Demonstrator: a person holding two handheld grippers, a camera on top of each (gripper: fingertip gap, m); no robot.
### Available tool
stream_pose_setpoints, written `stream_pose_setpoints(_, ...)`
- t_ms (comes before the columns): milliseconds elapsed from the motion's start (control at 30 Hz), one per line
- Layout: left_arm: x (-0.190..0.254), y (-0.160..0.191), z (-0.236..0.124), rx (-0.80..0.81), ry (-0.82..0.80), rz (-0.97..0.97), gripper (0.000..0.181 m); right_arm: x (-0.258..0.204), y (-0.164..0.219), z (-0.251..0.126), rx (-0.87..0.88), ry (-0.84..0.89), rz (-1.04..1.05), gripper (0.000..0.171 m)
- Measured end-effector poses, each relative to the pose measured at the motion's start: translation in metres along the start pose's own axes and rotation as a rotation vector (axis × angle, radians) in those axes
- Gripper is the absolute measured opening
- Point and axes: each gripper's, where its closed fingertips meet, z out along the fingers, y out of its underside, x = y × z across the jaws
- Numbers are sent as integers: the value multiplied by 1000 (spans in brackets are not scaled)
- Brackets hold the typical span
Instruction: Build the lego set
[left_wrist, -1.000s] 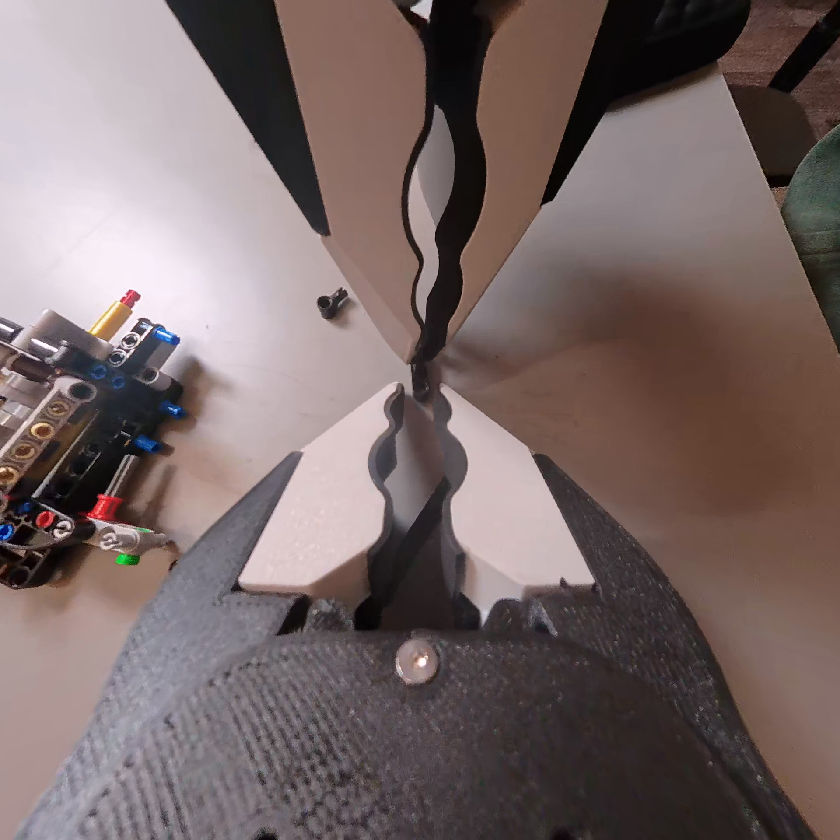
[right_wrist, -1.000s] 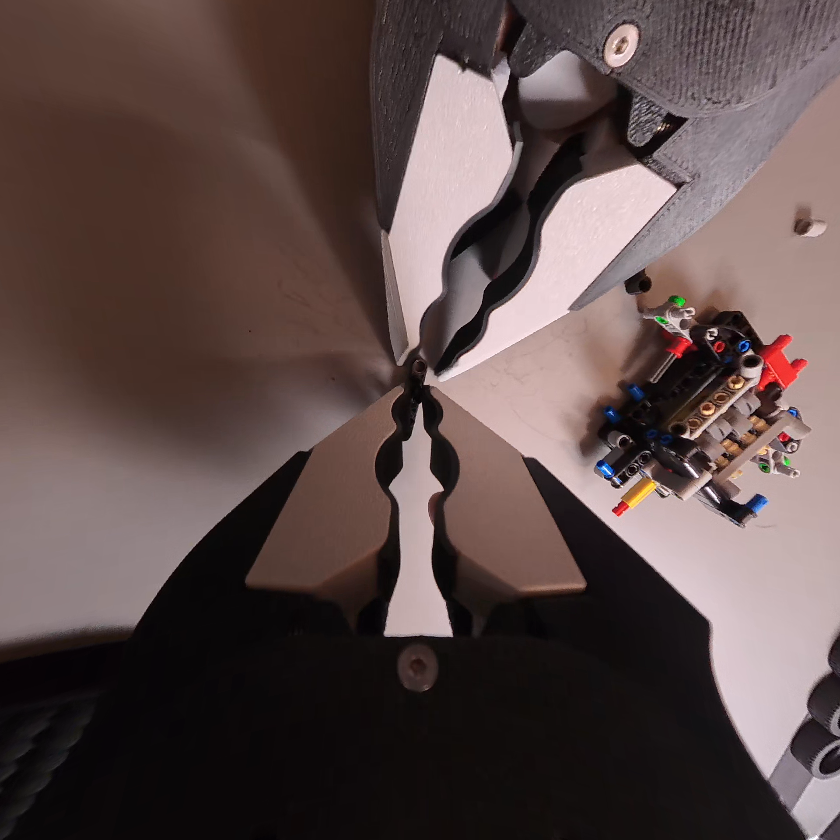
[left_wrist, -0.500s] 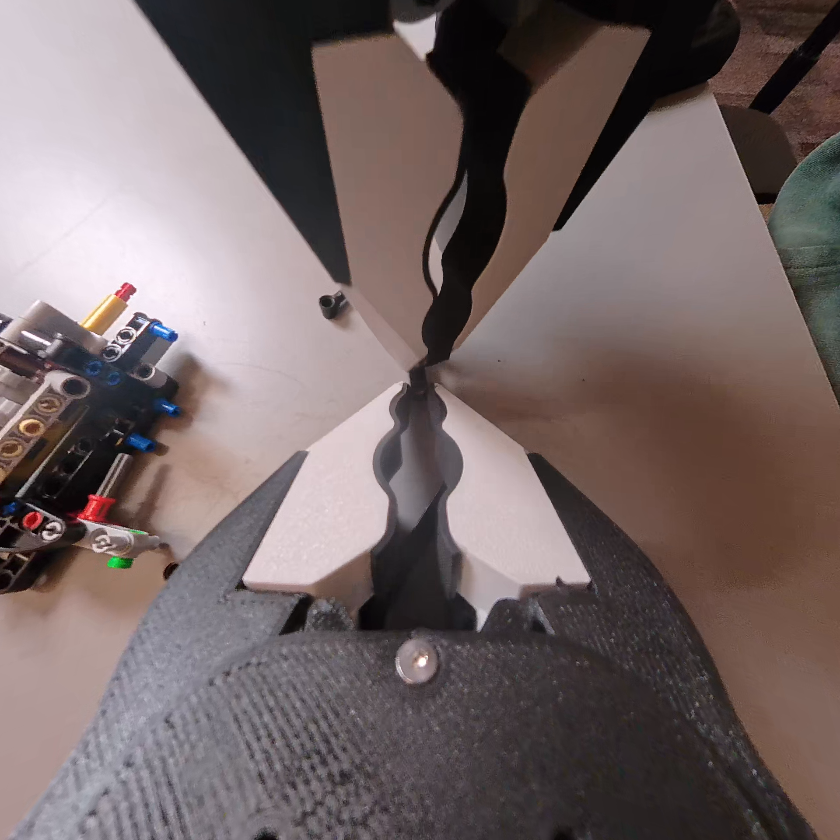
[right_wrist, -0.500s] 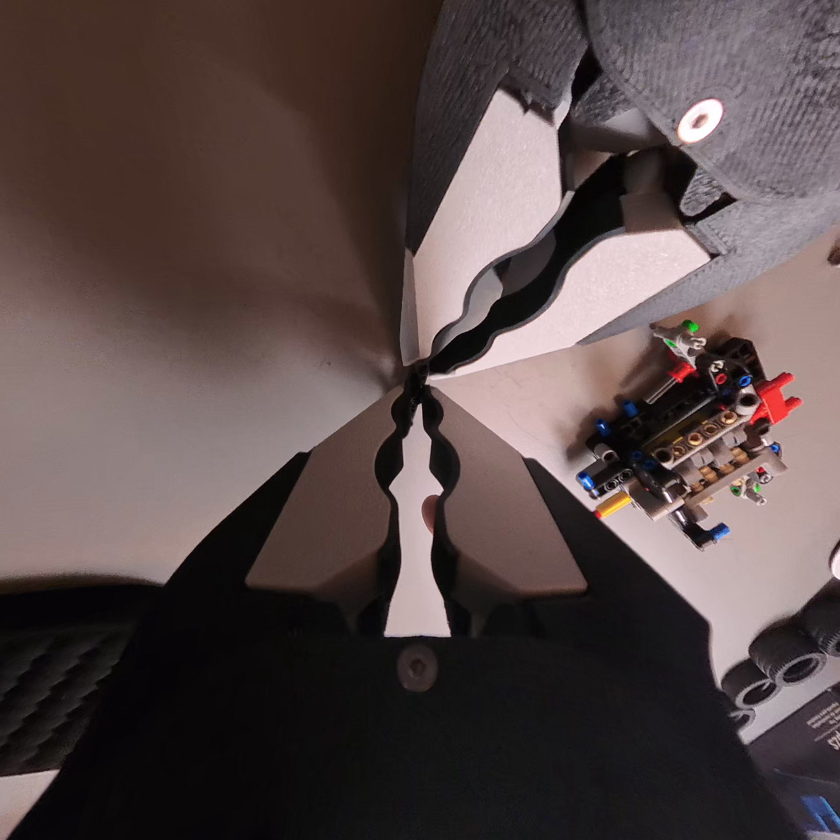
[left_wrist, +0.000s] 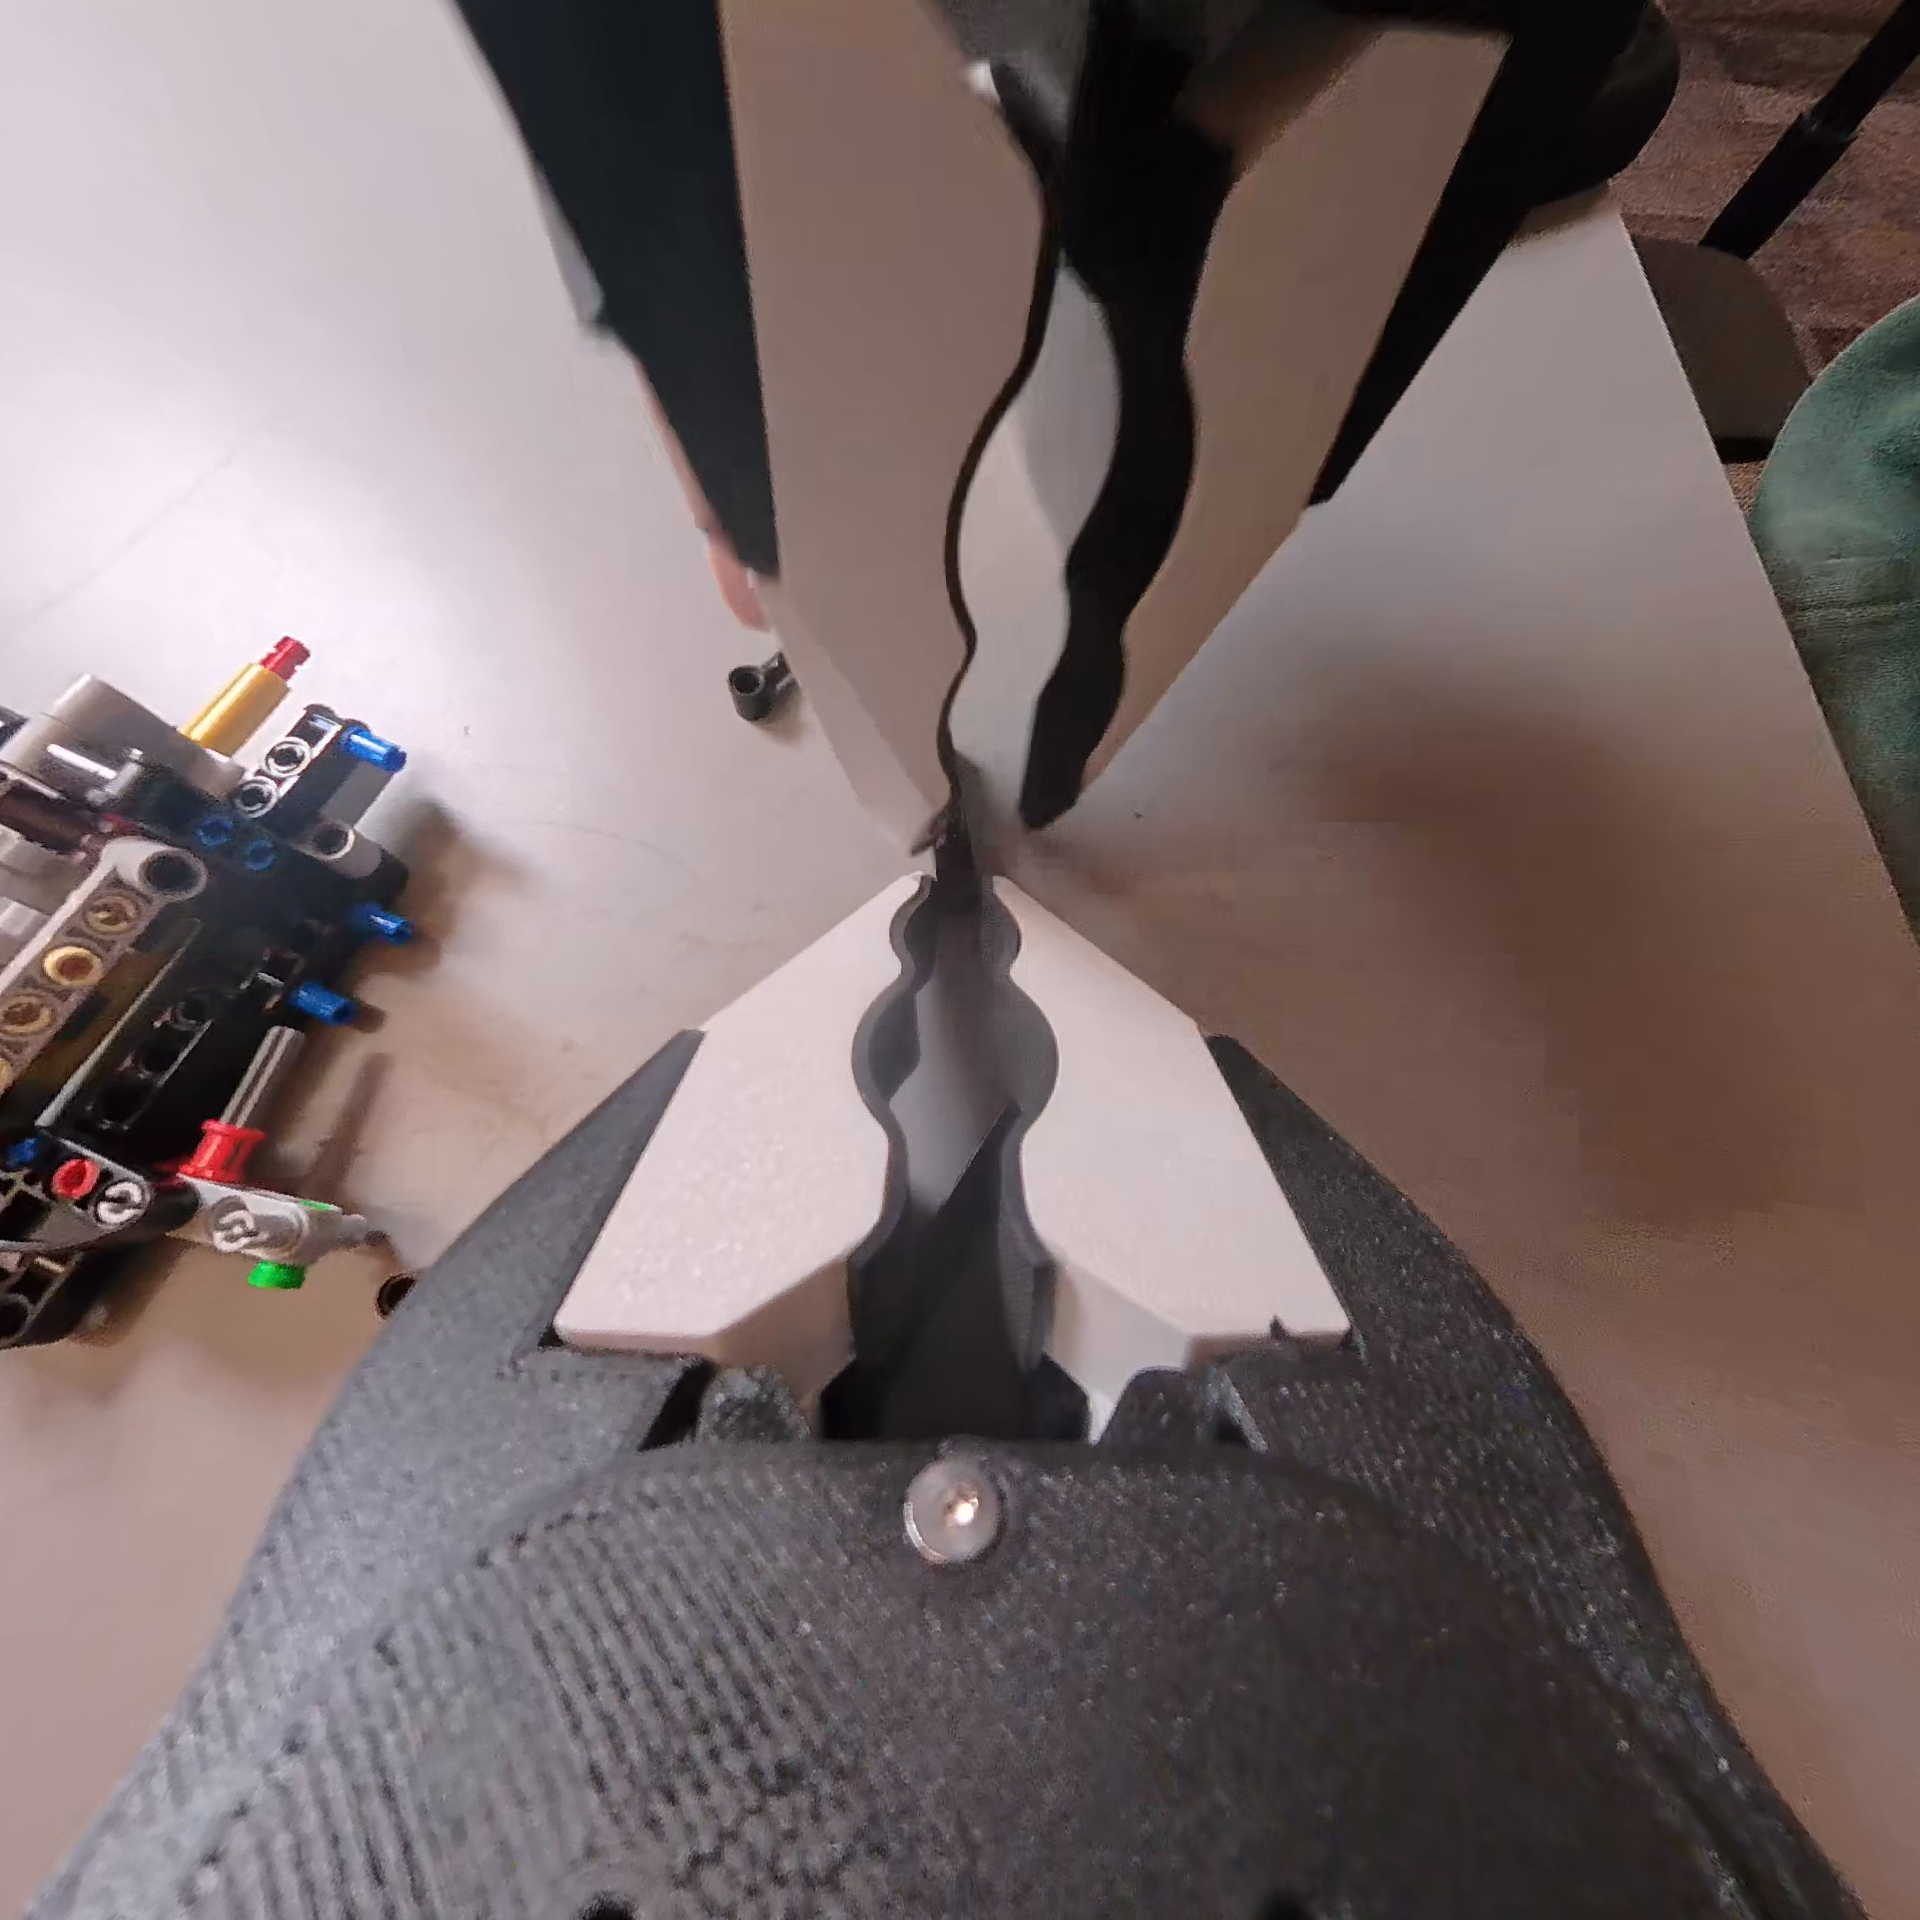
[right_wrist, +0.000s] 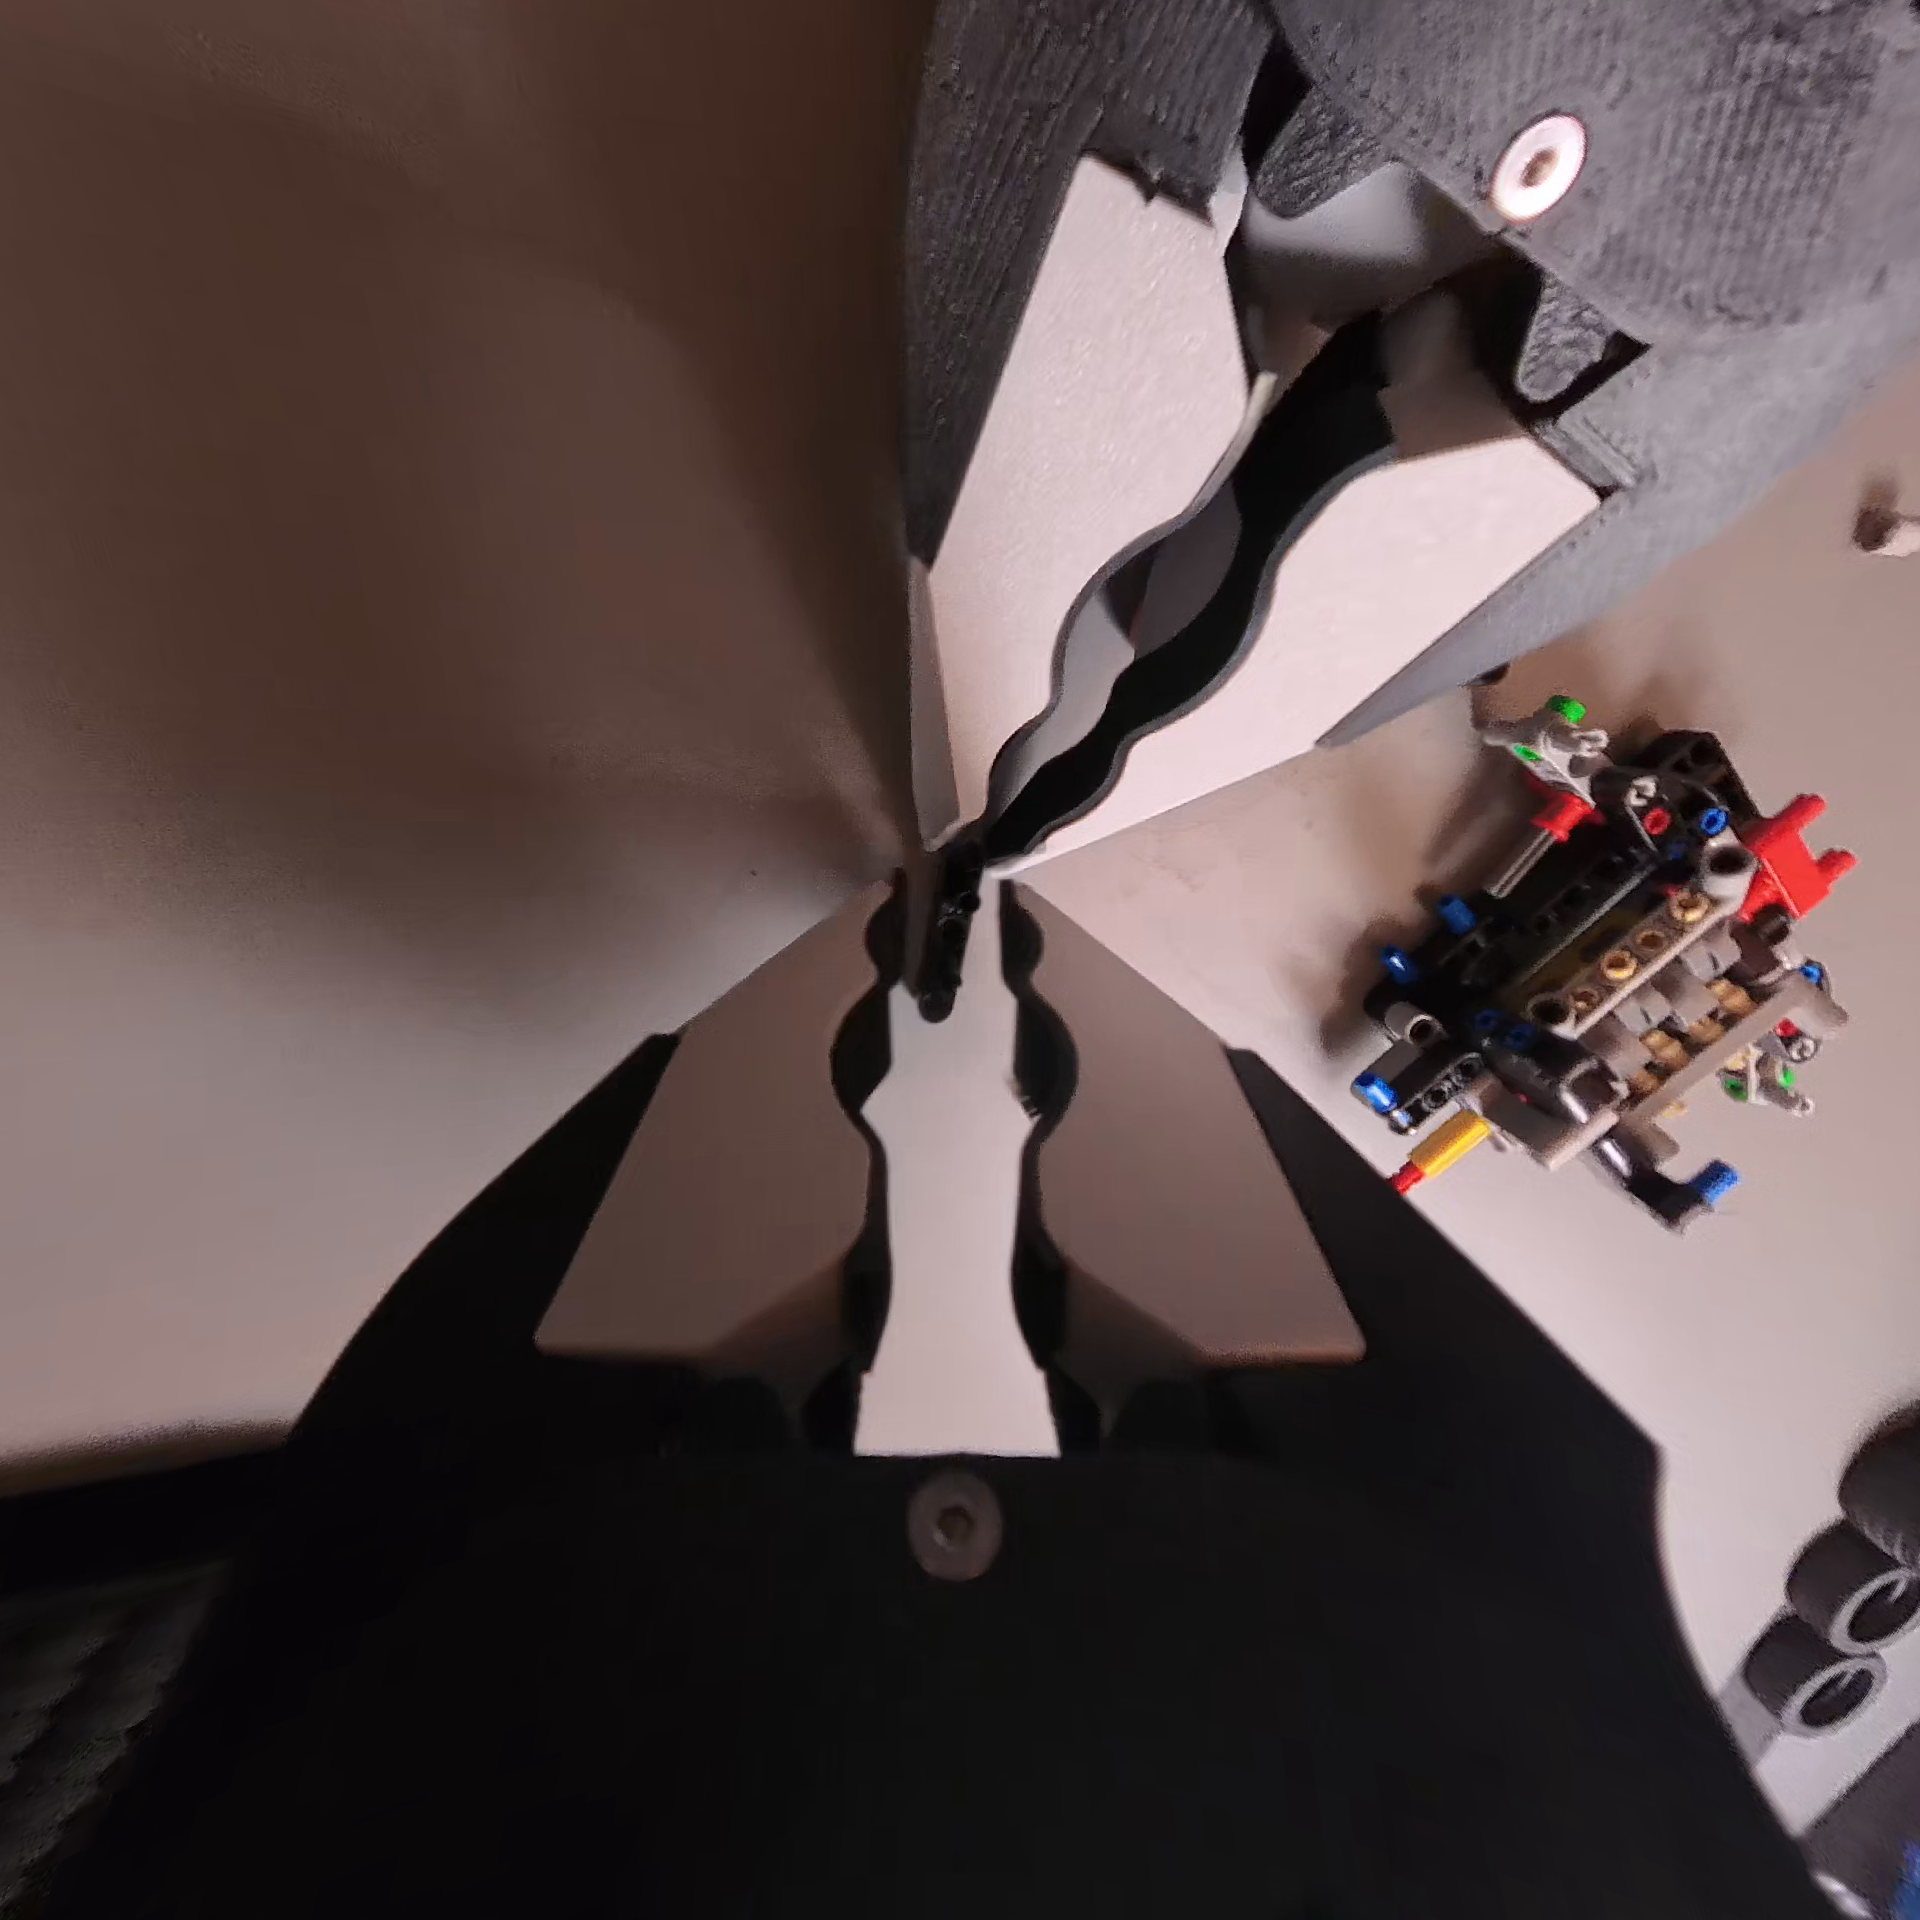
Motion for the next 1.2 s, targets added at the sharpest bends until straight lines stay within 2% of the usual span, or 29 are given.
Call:
stream_pose_setpoints(67,-1,0,0,0,0,-5,6,-3,-2,-8,55,43,21,26)
stream_pose_setpoints(167,-1,0,0,1,0,-13,6,-5,-4,-16,109,166,10,27)
stream_pose_setpoints(333,-1,0,0,0,-3,-11,6,-7,-4,-10,138,300,-4,27)
stream_pose_setpoints(567,-2,0,0,-1,-11,-9,6,-4,0,-2,121,322,-11,20)
stream_pose_setpoints(833,-2,0,0,-1,-12,-6,6,-4,2,0,68,316,-33,21)
stream_pose_setpoints(933,-2,0,0,-1,-17,-4,6,-1,0,-1,144,315,27,16)
stream_pose_setpoints(1033,-2,0,-1,1,-19,-10,6,-3,-1,-4,259,289,156,32)
stream_pose_setpoints(1200,-1,0,-1,4,-16,4,5,3,15,-19,346,349,280,33)
